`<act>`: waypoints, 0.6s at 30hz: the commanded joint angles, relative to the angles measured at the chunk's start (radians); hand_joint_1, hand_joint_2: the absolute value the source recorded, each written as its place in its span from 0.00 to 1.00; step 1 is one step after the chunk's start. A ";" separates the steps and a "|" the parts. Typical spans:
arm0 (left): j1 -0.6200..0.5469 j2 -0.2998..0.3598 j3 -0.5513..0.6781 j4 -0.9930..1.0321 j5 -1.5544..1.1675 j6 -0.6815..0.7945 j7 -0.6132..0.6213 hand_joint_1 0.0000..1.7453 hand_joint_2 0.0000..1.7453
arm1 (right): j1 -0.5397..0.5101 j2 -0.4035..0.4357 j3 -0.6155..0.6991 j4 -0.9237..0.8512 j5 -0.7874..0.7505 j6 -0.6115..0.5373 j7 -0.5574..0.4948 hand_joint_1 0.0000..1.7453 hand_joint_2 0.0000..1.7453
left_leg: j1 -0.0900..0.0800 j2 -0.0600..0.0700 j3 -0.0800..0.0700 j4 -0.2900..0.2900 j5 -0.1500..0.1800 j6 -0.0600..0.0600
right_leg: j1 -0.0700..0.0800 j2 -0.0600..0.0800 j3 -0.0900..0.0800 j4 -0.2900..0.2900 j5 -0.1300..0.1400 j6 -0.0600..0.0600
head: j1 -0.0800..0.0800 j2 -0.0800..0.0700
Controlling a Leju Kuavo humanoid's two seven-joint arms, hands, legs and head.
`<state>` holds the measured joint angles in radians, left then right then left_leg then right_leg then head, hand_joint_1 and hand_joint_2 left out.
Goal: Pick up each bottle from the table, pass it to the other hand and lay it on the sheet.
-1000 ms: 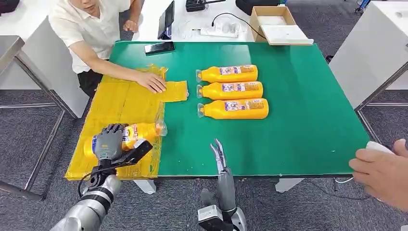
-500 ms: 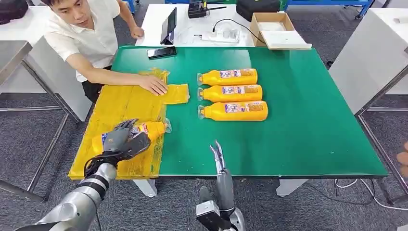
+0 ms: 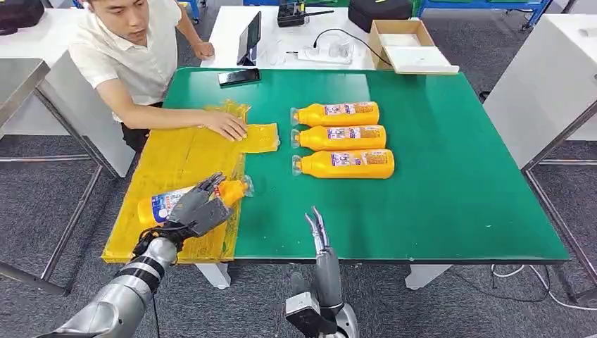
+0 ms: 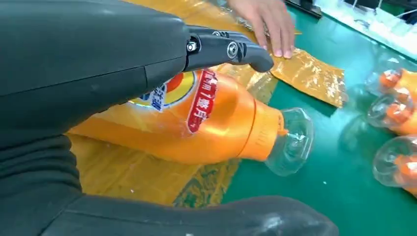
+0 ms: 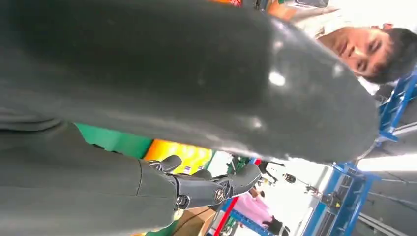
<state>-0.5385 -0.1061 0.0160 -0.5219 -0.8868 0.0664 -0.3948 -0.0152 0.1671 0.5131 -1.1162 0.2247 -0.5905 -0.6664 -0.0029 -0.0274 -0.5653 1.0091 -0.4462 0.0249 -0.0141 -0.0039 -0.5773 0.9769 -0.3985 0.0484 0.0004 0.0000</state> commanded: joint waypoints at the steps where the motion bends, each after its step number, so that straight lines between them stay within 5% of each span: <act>1: 0.188 -0.067 -0.127 -0.286 0.369 0.380 -0.186 0.00 0.00 | -0.007 -0.007 -0.025 0.060 0.002 -0.011 -0.032 0.00 0.00 | 0.000 0.003 -0.001 -0.001 0.000 -0.001 | 0.000 0.002 -0.002 -0.001 0.001 -0.001 | 0.000 0.000; 2: 0.215 -0.088 -0.134 -0.369 0.487 0.442 -0.233 0.00 0.00 | -0.005 -0.008 -0.014 0.054 -0.007 -0.024 -0.032 0.00 0.00 | 0.000 0.004 -0.004 -0.001 0.000 -0.001 | 0.000 0.002 -0.005 -0.001 0.001 -0.001 | 0.000 0.000; 3: 0.235 -0.097 -0.148 -0.429 0.571 0.467 -0.263 0.00 1.00 | -0.005 -0.010 -0.001 0.051 -0.013 -0.037 -0.032 0.00 0.00 | 0.000 0.003 -0.005 -0.001 0.000 -0.001 | 0.000 0.001 -0.006 -0.001 0.001 -0.001 | 0.000 0.000; 5: 0.274 -0.113 -0.179 -0.545 0.744 0.472 -0.285 0.00 1.00 | -0.002 -0.016 0.014 0.033 -0.050 -0.039 -0.032 0.00 0.00 | 0.001 0.005 -0.010 0.001 -0.001 -0.001 | 0.002 0.001 -0.010 -0.001 0.001 -0.002 | 0.000 0.000; 18: 0.280 -0.100 -0.198 -0.555 0.764 0.478 -0.282 0.00 1.00 | -0.005 -0.017 0.013 0.034 -0.052 -0.036 -0.032 0.00 0.00 | 0.001 0.008 -0.022 0.000 0.000 -0.001 | 0.001 0.003 -0.025 0.000 0.003 -0.002 | 0.000 0.000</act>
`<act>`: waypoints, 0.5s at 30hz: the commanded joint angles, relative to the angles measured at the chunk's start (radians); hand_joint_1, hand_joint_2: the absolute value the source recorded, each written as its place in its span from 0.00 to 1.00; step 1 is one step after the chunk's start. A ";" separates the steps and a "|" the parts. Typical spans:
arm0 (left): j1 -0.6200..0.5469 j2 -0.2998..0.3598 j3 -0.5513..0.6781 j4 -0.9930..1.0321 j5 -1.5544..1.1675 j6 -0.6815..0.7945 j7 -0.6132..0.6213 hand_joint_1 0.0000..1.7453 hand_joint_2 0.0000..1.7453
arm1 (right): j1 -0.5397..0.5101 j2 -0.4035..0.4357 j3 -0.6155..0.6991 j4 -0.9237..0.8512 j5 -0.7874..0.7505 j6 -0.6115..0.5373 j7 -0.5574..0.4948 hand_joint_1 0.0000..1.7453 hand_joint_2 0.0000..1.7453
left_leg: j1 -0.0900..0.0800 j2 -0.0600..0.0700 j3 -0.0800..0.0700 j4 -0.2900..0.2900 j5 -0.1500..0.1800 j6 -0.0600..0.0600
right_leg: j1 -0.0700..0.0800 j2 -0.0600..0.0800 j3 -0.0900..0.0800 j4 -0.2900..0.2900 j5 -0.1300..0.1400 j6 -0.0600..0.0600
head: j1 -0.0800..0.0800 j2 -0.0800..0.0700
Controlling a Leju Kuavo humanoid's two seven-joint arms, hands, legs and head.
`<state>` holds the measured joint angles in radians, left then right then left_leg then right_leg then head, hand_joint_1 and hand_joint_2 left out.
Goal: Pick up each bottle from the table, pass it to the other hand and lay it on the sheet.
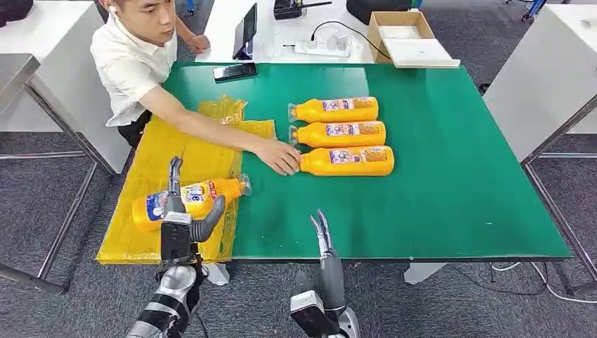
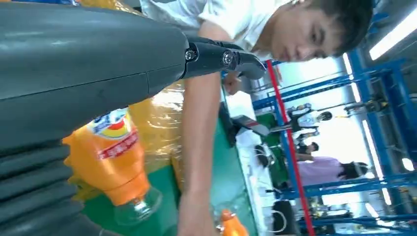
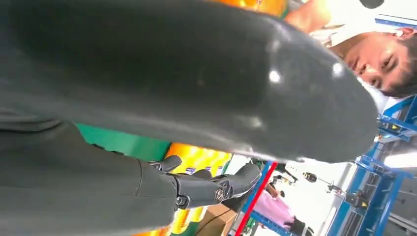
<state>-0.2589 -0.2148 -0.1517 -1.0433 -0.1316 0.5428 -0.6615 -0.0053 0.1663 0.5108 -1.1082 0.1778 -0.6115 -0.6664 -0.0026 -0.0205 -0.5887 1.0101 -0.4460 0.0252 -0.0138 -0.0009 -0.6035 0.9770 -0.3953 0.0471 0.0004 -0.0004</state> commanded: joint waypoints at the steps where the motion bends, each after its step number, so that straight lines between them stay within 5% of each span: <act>1: 0.004 0.002 -0.023 -0.041 0.054 -0.026 -0.019 0.00 1.00 | -0.012 -0.014 0.010 0.021 -0.020 -0.005 -0.032 0.00 0.00 | 0.001 0.002 0.003 0.000 -0.001 -0.002 | 0.001 0.000 0.002 0.000 -0.001 -0.002 | 0.000 0.000; 3: 0.053 -0.011 -0.041 -0.119 0.195 -0.127 0.006 0.00 1.00 | 0.005 -0.015 -0.013 -0.002 -0.065 0.024 -0.032 0.00 0.00 | 0.000 0.001 0.001 0.000 -0.001 -0.001 | 0.001 0.000 0.001 0.000 -0.001 -0.001 | 0.000 0.000; 4: 0.099 -0.011 -0.065 -0.187 0.246 -0.163 0.027 0.00 1.00 | 0.020 -0.017 -0.032 -0.023 -0.088 0.039 -0.032 0.00 1.00 | 0.001 0.002 0.003 0.000 -0.002 -0.001 | 0.001 0.000 0.002 0.000 -0.001 -0.002 | 0.000 0.000; 9: 0.235 0.010 -0.137 -0.375 0.304 -0.182 0.044 0.00 1.00 | 0.055 -0.039 -0.072 -0.088 -0.079 0.032 -0.032 0.00 1.00 | 0.000 0.003 0.002 0.000 -0.002 -0.001 | 0.000 0.002 0.002 0.000 -0.001 -0.001 | 0.000 0.000; 15: 0.305 0.025 -0.179 -0.456 0.256 -0.105 -0.011 0.00 1.00 | 0.053 -0.125 -0.119 -0.087 0.175 -0.074 0.021 0.00 1.00 | 0.000 0.002 0.001 0.000 -0.004 -0.001 | 0.001 0.001 0.001 0.000 -0.003 -0.002 | 0.000 0.000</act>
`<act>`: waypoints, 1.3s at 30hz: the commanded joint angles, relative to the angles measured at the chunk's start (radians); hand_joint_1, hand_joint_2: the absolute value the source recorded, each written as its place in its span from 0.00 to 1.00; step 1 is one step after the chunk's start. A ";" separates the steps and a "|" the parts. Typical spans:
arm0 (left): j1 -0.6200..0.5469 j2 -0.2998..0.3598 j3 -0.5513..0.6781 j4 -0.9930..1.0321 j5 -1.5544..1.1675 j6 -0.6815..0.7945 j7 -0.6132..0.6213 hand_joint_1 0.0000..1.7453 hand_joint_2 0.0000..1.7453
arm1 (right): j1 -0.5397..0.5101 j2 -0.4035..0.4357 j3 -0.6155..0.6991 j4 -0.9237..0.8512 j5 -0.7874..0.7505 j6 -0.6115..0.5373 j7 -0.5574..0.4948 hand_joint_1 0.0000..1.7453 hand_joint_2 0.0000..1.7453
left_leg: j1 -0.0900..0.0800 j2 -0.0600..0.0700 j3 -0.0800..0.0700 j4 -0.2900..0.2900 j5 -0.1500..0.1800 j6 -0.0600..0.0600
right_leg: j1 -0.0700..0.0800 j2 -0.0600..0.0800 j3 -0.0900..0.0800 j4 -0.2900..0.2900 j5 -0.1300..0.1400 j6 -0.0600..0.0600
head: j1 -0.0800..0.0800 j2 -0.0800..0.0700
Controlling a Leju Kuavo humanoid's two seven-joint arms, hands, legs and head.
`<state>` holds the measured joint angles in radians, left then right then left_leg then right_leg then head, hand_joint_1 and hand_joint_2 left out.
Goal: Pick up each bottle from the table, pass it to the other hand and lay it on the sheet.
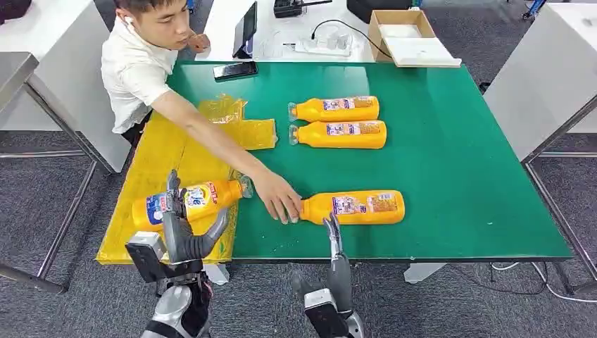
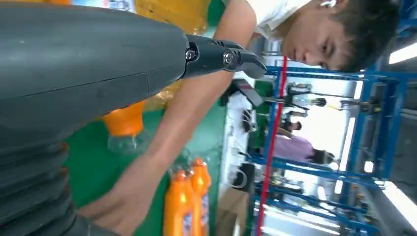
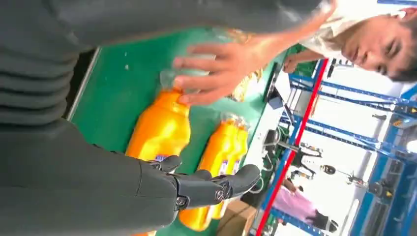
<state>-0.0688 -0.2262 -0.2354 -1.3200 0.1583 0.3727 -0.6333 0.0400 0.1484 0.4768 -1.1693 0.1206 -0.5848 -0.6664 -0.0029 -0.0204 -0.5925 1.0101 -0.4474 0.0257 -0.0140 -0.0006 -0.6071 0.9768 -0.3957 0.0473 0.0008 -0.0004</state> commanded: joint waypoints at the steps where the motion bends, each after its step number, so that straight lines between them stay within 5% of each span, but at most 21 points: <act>1: 0.120 0.034 -0.100 -0.178 -0.047 0.080 -0.048 0.00 1.00 | 0.004 -0.125 -0.101 -0.022 0.262 -0.113 0.035 0.00 1.00 | 0.000 0.002 0.004 -0.001 -0.002 -0.001 | 0.000 0.000 0.003 -0.001 -0.001 -0.001 | -0.001 0.000; 5: 0.122 0.049 -0.150 -0.155 -0.129 0.141 -0.065 0.00 1.00 | -0.043 -0.242 -0.222 0.021 0.576 -0.113 0.165 0.00 1.00 | 0.000 0.001 0.005 -0.002 -0.001 0.000 | 0.000 -0.001 0.005 -0.002 -0.001 -0.001 | 0.000 0.000; 9: 0.120 0.051 -0.186 -0.167 -0.150 0.136 -0.065 0.00 1.00 | -0.159 -0.328 -0.314 0.157 0.710 -0.091 0.220 0.00 1.00 | -0.001 0.000 0.002 -0.001 0.000 0.000 | -0.001 -0.001 0.002 -0.002 0.000 0.000 | 0.000 0.000; 13: 0.099 0.053 -0.206 -0.143 -0.150 0.117 -0.065 0.00 1.00 | -0.295 -0.349 -0.342 0.314 0.765 -0.047 0.234 0.00 1.00 | -0.003 0.003 0.003 -0.001 0.000 0.001 | -0.003 0.002 0.003 -0.001 0.001 0.000 | -0.001 0.000; 29: 0.098 0.054 -0.205 -0.142 -0.149 0.117 -0.065 0.00 1.00 | -0.291 -0.338 -0.337 0.321 0.774 -0.058 0.239 0.00 1.00 | -0.003 0.002 0.004 -0.001 0.000 0.001 | -0.002 0.001 0.004 -0.001 0.002 0.001 | -0.001 0.000; 33: 0.070 0.051 -0.237 -0.121 -0.155 0.070 -0.065 0.00 1.00 | -0.469 -0.372 -0.294 0.590 0.866 -0.030 0.301 0.00 1.00 | -0.003 0.004 0.002 0.000 0.001 0.002 | -0.003 0.003 0.002 -0.001 0.003 0.002 | -0.001 0.000; 39: 0.056 0.044 -0.253 -0.110 -0.147 0.059 -0.065 0.00 1.00 | -0.589 -0.365 -0.261 0.709 0.930 0.024 0.348 0.00 1.00 | -0.004 0.007 0.003 0.000 0.001 0.002 | -0.003 0.006 0.002 -0.001 0.003 0.002 | -0.001 0.000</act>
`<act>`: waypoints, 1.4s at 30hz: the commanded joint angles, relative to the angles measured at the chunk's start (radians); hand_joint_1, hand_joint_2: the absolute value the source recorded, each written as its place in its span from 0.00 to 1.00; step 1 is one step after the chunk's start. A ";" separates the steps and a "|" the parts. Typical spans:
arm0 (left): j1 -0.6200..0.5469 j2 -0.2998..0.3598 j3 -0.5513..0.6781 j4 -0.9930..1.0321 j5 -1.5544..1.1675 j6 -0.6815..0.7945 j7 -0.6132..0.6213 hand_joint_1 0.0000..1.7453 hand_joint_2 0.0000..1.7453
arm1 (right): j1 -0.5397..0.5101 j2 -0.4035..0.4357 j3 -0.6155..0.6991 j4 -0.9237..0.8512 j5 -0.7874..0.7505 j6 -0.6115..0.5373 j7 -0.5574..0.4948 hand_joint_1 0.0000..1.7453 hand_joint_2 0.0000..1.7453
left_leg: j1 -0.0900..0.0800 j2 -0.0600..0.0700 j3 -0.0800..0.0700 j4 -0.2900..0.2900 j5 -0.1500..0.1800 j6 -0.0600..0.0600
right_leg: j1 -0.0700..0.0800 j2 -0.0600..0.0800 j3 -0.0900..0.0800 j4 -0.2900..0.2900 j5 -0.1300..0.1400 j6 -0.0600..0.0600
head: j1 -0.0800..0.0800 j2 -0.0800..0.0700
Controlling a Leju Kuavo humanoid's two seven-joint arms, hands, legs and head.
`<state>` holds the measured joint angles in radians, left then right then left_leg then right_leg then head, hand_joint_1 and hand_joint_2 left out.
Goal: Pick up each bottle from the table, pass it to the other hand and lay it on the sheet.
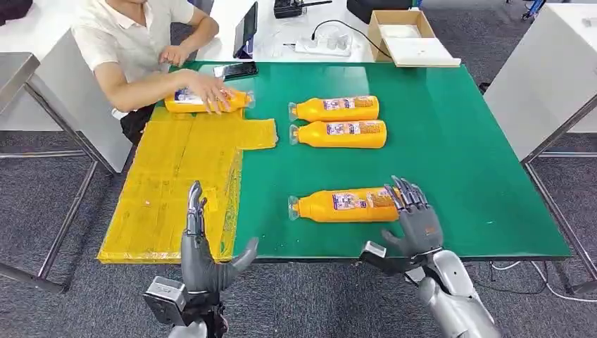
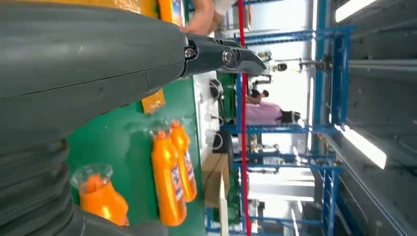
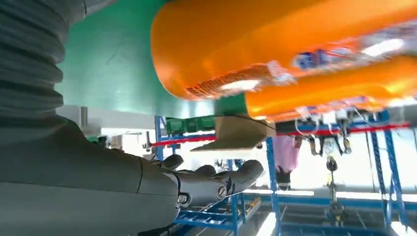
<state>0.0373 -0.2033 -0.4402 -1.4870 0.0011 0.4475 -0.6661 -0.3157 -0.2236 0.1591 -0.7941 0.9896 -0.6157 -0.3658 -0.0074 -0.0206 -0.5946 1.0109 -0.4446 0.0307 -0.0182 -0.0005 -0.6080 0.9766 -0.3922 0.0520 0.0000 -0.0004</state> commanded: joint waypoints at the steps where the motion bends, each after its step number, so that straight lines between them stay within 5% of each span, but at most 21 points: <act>1: -0.053 0.021 -0.051 0.060 0.014 -0.021 -0.032 0.00 1.00 | -0.251 0.018 0.064 0.366 0.063 0.100 0.048 0.00 1.00 | 0.000 0.005 0.003 -0.001 -0.001 -0.002 | 0.000 0.004 0.001 0.000 0.000 -0.002 | 0.000 0.000; 7: -0.076 0.016 -0.068 0.074 0.021 -0.037 -0.032 0.00 1.00 | -0.302 0.057 0.092 0.460 0.070 0.277 0.112 0.00 1.00 | 0.002 0.005 0.005 -0.001 -0.002 -0.003 | 0.002 0.004 0.003 -0.001 0.000 -0.002 | 0.000 0.000; 12: -0.100 0.014 -0.085 0.089 0.024 -0.047 -0.032 0.00 1.00 | -0.338 0.065 0.094 0.484 0.075 0.314 0.150 0.00 1.00 | 0.002 0.004 0.005 -0.001 -0.001 -0.002 | 0.002 0.003 0.003 -0.001 0.000 -0.002 | 0.000 0.000; 33: -0.113 0.032 -0.124 0.084 0.003 -0.065 -0.032 0.00 1.00 | -0.344 0.101 0.083 0.492 0.015 0.451 0.018 0.00 1.00 | 0.002 0.004 0.007 -0.001 -0.001 -0.002 | 0.002 0.002 0.005 -0.001 0.000 -0.002 | 0.000 0.000; 34: -0.114 0.034 -0.126 0.083 0.002 -0.066 -0.032 0.00 1.00 | -0.343 0.098 0.085 0.490 0.012 0.459 0.003 0.21 1.00 | 0.001 0.003 0.006 0.000 0.000 -0.001 | 0.002 0.002 0.004 -0.001 0.001 -0.001 | 0.000 0.000; 35: -0.115 0.035 -0.127 0.082 0.002 -0.068 -0.032 0.00 1.00 | -0.344 0.094 0.088 0.491 0.011 0.472 -0.010 0.94 1.00 | 0.002 0.004 0.007 -0.001 -0.001 -0.002 | 0.002 0.002 0.005 -0.001 0.000 -0.002 | 0.000 0.000; 36: -0.115 0.036 -0.127 0.082 0.002 -0.070 -0.032 0.00 1.00 | -0.346 0.091 0.086 0.490 0.005 0.477 -0.015 1.00 1.00 | 0.001 0.003 0.006 -0.001 0.000 -0.002 | 0.001 0.001 0.005 -0.001 0.000 -0.002 | 0.000 0.000; 42: -0.123 0.038 -0.129 0.091 0.000 -0.075 -0.032 0.00 1.00 | -0.368 0.078 0.085 0.504 -0.014 0.575 0.002 1.00 1.00 | 0.001 0.004 0.007 -0.001 0.000 -0.002 | 0.002 0.001 0.005 -0.001 0.000 -0.002 | 0.000 0.000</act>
<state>-0.0430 -0.2048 -0.5409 -1.4527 0.0015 0.3773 -0.6664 -0.6437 -0.1446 0.2167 -0.3811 0.9945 -0.1556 -0.3742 -0.0070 -0.0177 -0.5903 1.0110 -0.4443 0.0310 -0.0176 0.0010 -0.6053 0.9766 -0.3912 0.0525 0.0000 0.0000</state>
